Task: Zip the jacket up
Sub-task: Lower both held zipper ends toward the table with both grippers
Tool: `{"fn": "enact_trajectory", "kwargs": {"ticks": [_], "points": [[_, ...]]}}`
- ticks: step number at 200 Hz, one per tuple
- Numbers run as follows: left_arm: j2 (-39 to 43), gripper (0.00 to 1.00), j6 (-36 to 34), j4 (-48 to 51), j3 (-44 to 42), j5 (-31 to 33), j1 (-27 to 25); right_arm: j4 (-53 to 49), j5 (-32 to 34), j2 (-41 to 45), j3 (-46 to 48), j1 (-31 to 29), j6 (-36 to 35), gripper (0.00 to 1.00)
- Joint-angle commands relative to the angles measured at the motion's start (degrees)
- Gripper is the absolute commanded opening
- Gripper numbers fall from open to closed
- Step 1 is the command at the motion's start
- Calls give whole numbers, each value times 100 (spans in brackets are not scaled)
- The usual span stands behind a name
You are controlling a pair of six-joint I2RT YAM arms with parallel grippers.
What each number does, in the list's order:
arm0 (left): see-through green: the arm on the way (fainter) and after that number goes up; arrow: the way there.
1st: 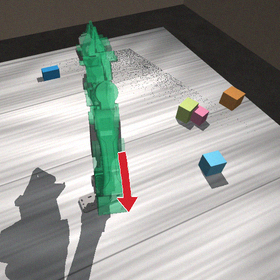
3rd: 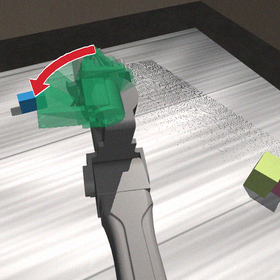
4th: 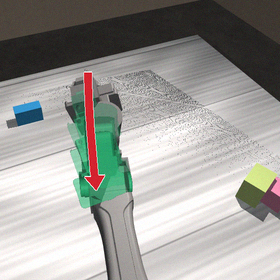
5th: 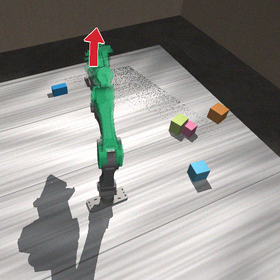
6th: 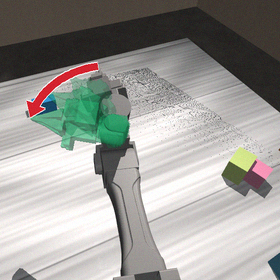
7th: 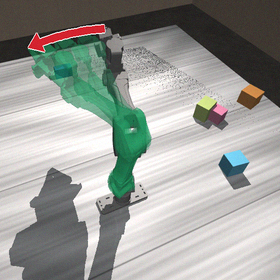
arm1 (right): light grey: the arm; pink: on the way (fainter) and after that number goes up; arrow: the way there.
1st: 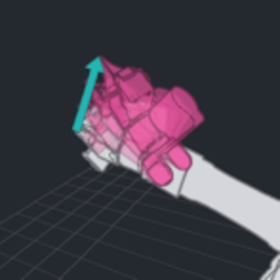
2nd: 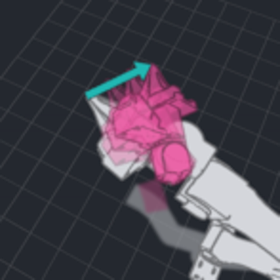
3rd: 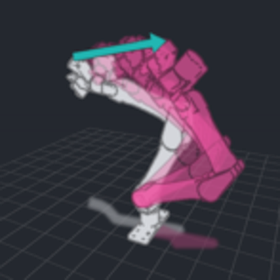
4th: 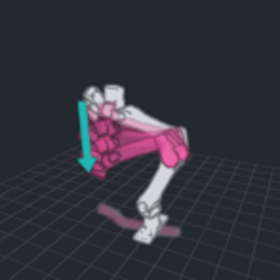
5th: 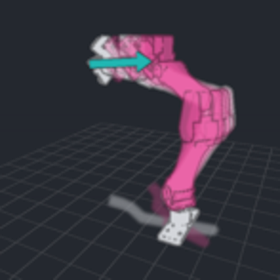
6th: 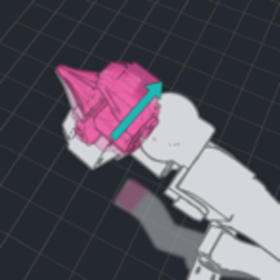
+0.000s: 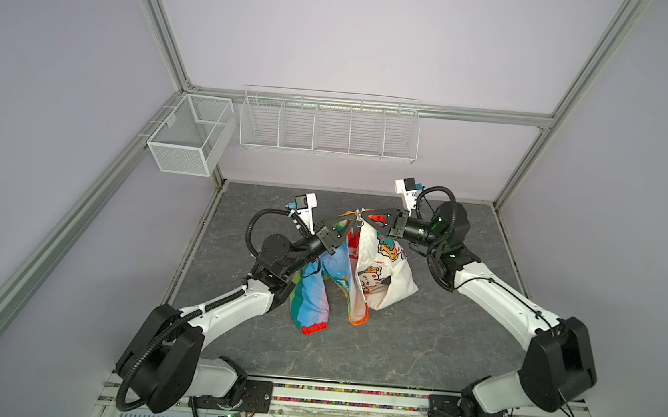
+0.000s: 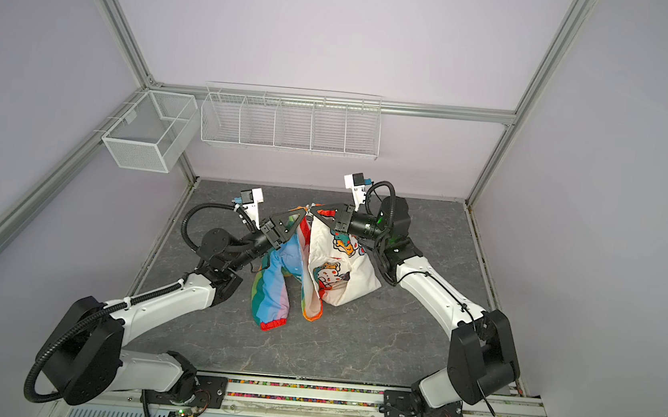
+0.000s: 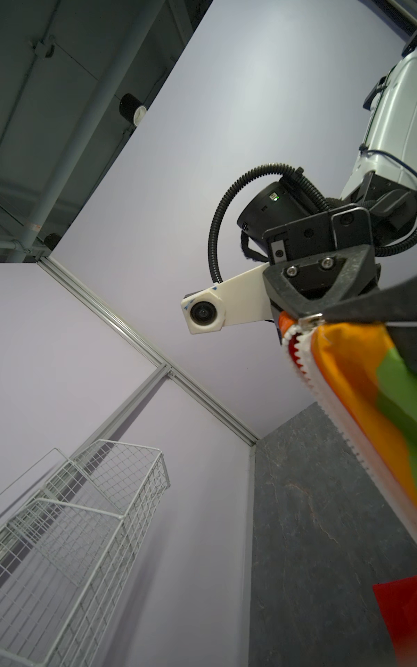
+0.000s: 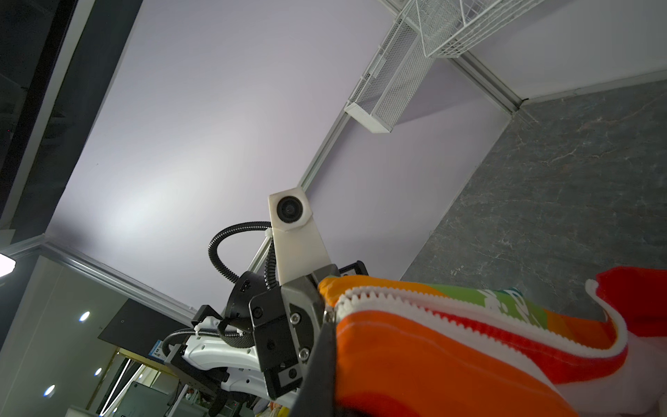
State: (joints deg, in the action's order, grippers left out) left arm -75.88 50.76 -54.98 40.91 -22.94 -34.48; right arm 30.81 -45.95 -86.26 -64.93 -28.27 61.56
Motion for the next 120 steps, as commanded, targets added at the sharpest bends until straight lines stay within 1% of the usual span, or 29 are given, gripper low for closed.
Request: {"fn": "enact_trajectory", "kwargs": {"ticks": [1, 20, 34, 53, 93, 120], "points": [[227, 0, 42, 759, -185, -374, -131, -383, 816, -4, -95, 136, -133, 7], [352, 0, -26, 1084, -304, -304, -131, -821, 823, -55, -39, 130, -302, 7], [446, 0, -60, 1298, -381, -268, -134, -909, 838, -96, 68, 136, -332, 7], [533, 0, -47, 1484, -497, -246, -129, -796, 855, -170, 235, 131, -228, 7], [613, 0, 111, 1556, -704, -195, -129, -365, 969, -308, 504, 129, 92, 7], [673, 0, 184, 1552, -775, -118, -138, -383, 959, -398, 508, 127, 125, 7]]}}
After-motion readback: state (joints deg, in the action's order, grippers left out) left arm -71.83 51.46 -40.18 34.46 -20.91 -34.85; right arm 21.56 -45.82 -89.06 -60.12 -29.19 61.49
